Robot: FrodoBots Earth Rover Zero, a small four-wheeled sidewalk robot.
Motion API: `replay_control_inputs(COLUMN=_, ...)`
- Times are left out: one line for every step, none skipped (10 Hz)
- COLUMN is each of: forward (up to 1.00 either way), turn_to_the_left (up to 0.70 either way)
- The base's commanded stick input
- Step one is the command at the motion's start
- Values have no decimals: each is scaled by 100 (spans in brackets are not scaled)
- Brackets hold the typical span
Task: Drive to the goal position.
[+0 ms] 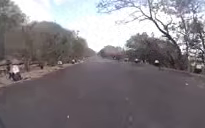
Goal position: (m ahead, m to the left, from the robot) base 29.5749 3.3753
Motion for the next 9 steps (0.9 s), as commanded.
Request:
replay_control_inputs(forward=70, turn_to_the_left=35)
replay_control_inputs(forward=70, turn_to_the_left=28)
replay_control_inputs(forward=70, turn_to_the_left=15)
replay_control_inputs(forward=70, turn_to_the_left=0)
replay_control_inputs(forward=70, turn_to_the_left=0)
replay_control_inputs(forward=70, turn_to_the_left=0)
replay_control_inputs(forward=70, turn_to_the_left=0)
replay_control_inputs(forward=70, turn_to_the_left=0)
replay_control_inputs(forward=70, turn_to_the_left=0)
